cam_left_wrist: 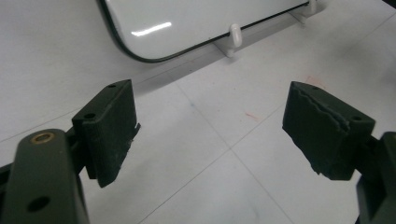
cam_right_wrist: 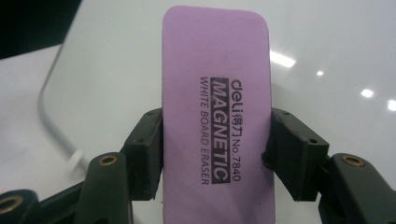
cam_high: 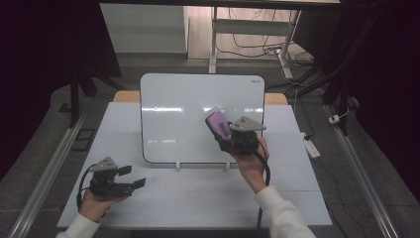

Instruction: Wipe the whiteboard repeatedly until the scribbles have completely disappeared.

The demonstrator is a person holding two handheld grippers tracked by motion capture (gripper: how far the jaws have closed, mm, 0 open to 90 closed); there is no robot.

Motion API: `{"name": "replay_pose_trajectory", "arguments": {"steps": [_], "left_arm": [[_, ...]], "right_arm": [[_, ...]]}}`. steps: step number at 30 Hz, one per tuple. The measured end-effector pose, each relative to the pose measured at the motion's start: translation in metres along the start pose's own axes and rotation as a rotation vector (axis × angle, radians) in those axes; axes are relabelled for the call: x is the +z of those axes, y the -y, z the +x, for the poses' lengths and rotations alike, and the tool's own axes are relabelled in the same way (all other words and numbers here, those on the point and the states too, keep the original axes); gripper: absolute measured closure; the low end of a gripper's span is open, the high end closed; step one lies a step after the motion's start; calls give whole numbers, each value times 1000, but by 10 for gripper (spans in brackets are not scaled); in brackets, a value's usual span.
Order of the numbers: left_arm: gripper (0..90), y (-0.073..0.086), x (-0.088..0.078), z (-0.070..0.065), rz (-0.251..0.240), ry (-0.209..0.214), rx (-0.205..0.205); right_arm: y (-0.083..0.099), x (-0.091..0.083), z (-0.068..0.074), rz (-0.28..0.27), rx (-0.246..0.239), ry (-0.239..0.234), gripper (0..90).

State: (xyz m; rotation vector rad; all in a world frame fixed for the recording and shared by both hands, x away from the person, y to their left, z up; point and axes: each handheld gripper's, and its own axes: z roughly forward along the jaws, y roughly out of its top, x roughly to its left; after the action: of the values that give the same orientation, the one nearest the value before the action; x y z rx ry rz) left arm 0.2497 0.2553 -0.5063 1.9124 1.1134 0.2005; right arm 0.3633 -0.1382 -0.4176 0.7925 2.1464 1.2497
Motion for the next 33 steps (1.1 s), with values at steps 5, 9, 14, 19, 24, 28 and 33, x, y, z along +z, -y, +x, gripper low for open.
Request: {"name": "replay_pose_trajectory", "arguments": {"steps": [5,9,14,19,24,28,33], "left_arm": [[186,-4,2,-5,-1,12,7],[186,-7,4,-8,-3,18,11],[186,-10,5,-11,-5,25,14],[188,-16,6,-16,-22,46,7],[195,-27,12,-24,-31,72,3],[198,-37,20,-32,-24,96,22],[202,-46,26,-44,-18,126,47]], "right_arm": [[23,-15,7,11,50,-64,399],[37,-27,13,11,55,-100,399],[48,-34,17,-7,70,-132,398],[57,-37,19,-7,69,-141,398],[62,-36,21,3,51,-144,399],[64,-36,24,6,36,-154,398],[70,-34,27,18,14,-169,398]]}}
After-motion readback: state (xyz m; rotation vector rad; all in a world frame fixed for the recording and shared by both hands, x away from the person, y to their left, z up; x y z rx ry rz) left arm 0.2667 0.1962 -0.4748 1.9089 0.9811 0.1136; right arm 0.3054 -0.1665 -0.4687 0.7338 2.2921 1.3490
